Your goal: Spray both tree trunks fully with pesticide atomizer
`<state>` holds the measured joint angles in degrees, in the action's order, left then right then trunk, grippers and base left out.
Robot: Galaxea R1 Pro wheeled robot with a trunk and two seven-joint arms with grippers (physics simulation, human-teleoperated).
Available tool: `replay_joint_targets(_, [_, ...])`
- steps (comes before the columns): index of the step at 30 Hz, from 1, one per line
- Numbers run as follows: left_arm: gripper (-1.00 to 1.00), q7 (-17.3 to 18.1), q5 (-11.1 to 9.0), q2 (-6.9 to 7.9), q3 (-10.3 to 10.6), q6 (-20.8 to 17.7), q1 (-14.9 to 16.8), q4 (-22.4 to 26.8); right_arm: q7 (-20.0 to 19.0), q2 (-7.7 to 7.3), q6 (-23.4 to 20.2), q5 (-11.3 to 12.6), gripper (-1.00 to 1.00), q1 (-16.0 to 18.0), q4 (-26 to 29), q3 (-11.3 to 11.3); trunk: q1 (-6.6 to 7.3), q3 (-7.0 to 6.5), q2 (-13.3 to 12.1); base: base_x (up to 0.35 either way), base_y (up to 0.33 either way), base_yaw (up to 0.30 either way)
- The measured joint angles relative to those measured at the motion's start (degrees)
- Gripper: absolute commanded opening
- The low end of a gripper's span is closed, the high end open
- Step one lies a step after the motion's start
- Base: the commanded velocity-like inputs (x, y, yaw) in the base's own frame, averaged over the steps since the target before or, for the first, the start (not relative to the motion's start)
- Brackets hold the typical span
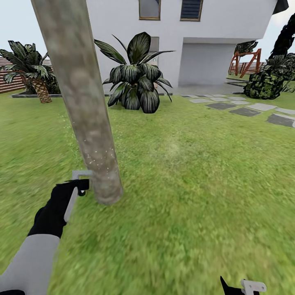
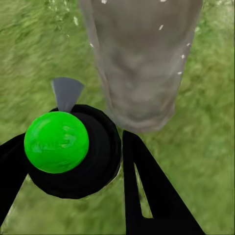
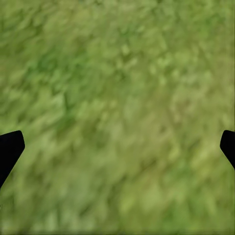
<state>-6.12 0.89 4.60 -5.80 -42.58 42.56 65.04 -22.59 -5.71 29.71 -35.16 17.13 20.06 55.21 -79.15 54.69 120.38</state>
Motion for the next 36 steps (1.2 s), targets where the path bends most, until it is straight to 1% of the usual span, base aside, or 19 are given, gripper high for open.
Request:
replay_joint_targets(2, [-1.00, 0.13, -0.69, 0.94, -0.12, -0.34, 0.12, 0.62, 0.00, 0.00, 0.00, 0.00, 1.00, 0.00, 0.00, -0.01, 0.00, 0.00, 0.00, 0.000, 0.000, 0.000])
replay_joint_targets(4, [-1.00, 0.14, -1.04, 0.54, 0.70, -1.61, 0.29, 0.76, 0.00, 0.00, 0.00, 0.00, 1.00, 0.00, -0.02, -0.01, 0.00, 0.00, 0.00, 0.000, 0.000, 0.000])
replay_joint_targets(6, [-1.00, 0.00, -1.51, 0.19, 4.88, -3.26, 0.48, 1.51, 0.00, 0.00, 0.00, 0.00, 1.00, -0.03, 0.04, -0.01, 0.00, 0.00, 0.00, 0.000, 0.000, 0.000])
replay_joint_targets(7, [-1.00, -0.12, -1.94, -0.63, 7.52, -4.59, 0.56, 3.54, 0.00, 0.00, 0.00, 0.00, 1.00, -0.03, 0.06, 0.00, 0.00, 0.00, 0.00, 0.000, 0.000, 0.000])
replay_joint_targets(9, [-1.00, -0.29, -1.36, -2.34, 8.69, -7.46, 0.79, 6.03, 0.00, 0.00, 0.00, 0.00, 1.00, -0.04, 0.06, 0.00, 0.00, 0.00, 0.00, 0.000, 0.000, 0.000])
replay_joint_targets(11, [-1.00, -0.36, -1.05, -2.79, 8.89, -8.85, 1.12, 8.11, 0.00, 0.00, 0.00, 0.00, 1.00, -0.05, 0.06, -0.01, 0.00, 0.00, 0.00, 0.000, 0.000, 0.000])
replay_joint_targets(12, [-1.00, -0.38, -0.71, -2.45, 8.68, -9.85, 1.35, 9.13, 0.00, 0.00, 0.00, 0.00, 1.00, -0.02, 0.06, 0.00, 0.00, 0.00, 0.00, 0.000, 0.000, 0.000])
replay_joint_targets(13, [-1.00, -0.39, -0.47, -2.09, 7.70, -10.75, 1.47, 9.90, 0.00, -0.03, 0.00, 0.00, 1.00, -0.02, 0.07, 0.04, 0.00, 0.00, 0.00, 0.000, 0.000, 0.000])
replay_joint_targets(15, [-1.00, -0.27, 0.01, -1.07, 4.01, -11.50, 1.54, 10.85, 0.00, -0.07, 0.00, 0.00, 1.00, -0.04, 0.01, 0.07, 0.00, 0.00, 0.00, 0.000, 0.000, 0.000])
replay_joint_targets(16, [-1.00, -0.12, 0.05, 0.27, 1.91, -11.79, 1.54, 11.12, 0.00, -0.08, 0.00, 0.00, 1.00, -0.04, -0.01, 0.07, 0.00, 0.00, 0.00, 0.000, 0.000, 0.000])
replay_joint_targets(17, [-1.00, -0.02, -0.27, 1.72, 0.92, -12.63, 1.50, 11.35, 0.00, -0.09, 0.00, 0.00, 1.00, -0.05, -0.02, 0.07, 0.00, 0.00, 0.00, 0.000, 0.000, 0.000])
replay_joint_targets(18, [-1.00, 0.03, -1.07, 1.97, 0.72, -13.40, 1.48, 12.06, 0.00, -0.09, 0.00, 0.00, 1.00, -0.03, -0.02, 0.07, 0.00, 0.00, 0.00, 0.000, 0.000, 0.000])
replay_joint_targets(21, [-1.00, 0.07, -1.68, 1.14, 1.06, -13.91, 1.66, 13.24, 0.00, -0.09, 0.00, 0.00, 1.00, 0.01, -0.02, 0.01, 0.00, 0.00, 0.00, 0.000, 0.000, 0.000])
replay_joint_targets(22, [-1.00, 0.01, -1.79, -0.05, 3.04, -13.95, 1.85, 13.39, 0.00, -0.09, 0.00, 0.00, 1.00, 0.00, -0.02, -0.01, 0.00, 0.00, 0.00, 0.000, 0.000, 0.000])
replay_joint_targets(24, [-1.00, -0.06, -1.41, -0.86, 4.88, -14.05, 1.96, 13.43, 0.00, -0.09, 0.00, 0.00, 1.00, -0.01, -0.02, -0.01, 0.00, 0.00, 0.00, 0.000, 0.000, 0.000])
replay_joint_targets(28, [-1.00, -0.18, -0.95, -3.28, 5.91, -14.61, 4.27, 13.45, 0.00, -0.09, 0.00, 0.00, 1.00, -0.03, -0.02, -0.01, 0.00, 0.00, 0.00, 0.000, 0.000, 0.000])
replay_joint_targets(31, [-1.00, -0.19, -0.55, -3.22, 6.10, -15.14, 5.72, 13.55, 0.00, -0.09, 0.00, 0.00, 1.00, -0.03, -0.02, -0.01, 0.00, 0.00, 0.00, 0.000, 0.000, 0.000])
replay_joint_targets(32, [-1.00, -0.21, -0.19, -2.75, 5.84, -15.29, 6.43, 13.65, 0.00, -0.09, 0.00, 0.00, 1.00, -0.02, -0.02, -0.01, 0.00, 0.00, 0.00, 0.000, 0.000, 0.000])
replay_joint_targets(36, [-1.00, -0.20, -0.47, -2.15, 5.17, -15.42, 7.26, 15.30, 0.00, -0.09, 0.00, 0.00, 1.00, -0.03, -0.02, -0.01, 0.00, 0.00, 0.00, 0.000, 0.000, 0.000])
